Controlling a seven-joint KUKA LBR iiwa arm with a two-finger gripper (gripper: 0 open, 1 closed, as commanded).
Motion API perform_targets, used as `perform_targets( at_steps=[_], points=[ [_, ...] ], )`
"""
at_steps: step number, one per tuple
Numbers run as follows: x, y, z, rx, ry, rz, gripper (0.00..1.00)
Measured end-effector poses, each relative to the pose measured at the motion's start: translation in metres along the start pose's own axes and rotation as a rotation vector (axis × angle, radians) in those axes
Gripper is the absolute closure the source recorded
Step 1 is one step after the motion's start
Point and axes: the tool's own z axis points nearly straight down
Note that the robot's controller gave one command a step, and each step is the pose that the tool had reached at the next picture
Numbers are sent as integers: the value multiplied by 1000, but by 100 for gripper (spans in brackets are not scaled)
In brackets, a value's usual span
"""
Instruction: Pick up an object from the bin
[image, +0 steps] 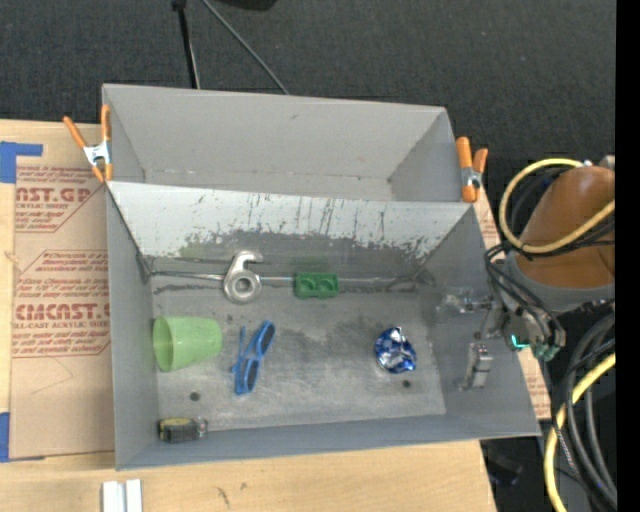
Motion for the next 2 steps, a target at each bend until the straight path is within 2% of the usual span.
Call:
perform_targets(
  at_steps=[1, 2],
  points=[
    [-43, 68, 89, -3, -3, -61, 0],
    [-43, 63, 85, 1, -7, -55, 100]
  ],
)
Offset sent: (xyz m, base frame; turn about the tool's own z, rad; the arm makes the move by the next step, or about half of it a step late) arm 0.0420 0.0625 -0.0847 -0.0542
